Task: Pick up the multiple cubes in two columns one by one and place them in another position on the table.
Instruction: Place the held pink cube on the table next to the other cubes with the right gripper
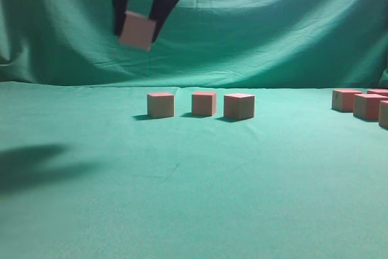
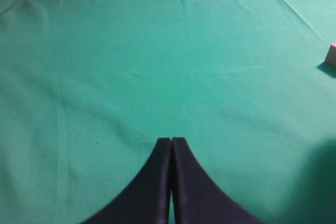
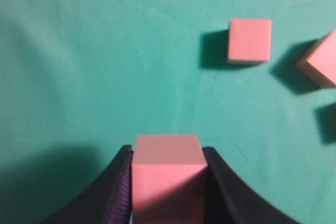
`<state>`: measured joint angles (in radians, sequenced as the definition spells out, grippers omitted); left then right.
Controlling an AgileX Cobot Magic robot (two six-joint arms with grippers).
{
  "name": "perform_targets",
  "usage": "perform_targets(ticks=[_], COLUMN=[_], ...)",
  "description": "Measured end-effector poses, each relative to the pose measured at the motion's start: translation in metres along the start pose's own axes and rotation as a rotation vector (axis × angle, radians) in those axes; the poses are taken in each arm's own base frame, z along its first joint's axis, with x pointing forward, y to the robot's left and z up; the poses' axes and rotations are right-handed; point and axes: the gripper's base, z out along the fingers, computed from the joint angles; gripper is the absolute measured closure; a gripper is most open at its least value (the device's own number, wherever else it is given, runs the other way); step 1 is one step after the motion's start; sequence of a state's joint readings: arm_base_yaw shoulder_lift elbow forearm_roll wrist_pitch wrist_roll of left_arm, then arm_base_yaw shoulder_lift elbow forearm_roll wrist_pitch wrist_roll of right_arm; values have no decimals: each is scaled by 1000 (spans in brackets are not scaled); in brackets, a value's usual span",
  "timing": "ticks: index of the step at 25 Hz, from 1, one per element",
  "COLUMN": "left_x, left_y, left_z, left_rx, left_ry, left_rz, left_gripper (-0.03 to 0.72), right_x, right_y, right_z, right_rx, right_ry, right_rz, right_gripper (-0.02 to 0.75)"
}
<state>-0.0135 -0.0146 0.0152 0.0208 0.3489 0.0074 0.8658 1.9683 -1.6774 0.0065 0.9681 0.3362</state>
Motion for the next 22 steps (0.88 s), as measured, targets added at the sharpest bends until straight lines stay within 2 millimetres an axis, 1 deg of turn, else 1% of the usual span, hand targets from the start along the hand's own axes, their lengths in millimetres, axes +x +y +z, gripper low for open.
perform_targets(ticks=[5,7,10,17,22], left_x=[0,0,0,0,0], left_y=[0,0,0,0,0], left_z=[0,0,0,0,0], left_rx=[0,0,0,0,0], left_ry=[0,0,0,0,0], left_rz=[0,0,0,0,0], left_gripper=[688,688,688,688,688], right_x=[-11,-14,-16,-14,-14], right_y=[14,16,15,6,3], right_z=[33,47,60,76,84], right_rx=[49,63,108,226,241], right_ry=[-4,5,26,49,47], right_rz=[83,100,133,197,230], right_gripper=[470,470,470,470,470])
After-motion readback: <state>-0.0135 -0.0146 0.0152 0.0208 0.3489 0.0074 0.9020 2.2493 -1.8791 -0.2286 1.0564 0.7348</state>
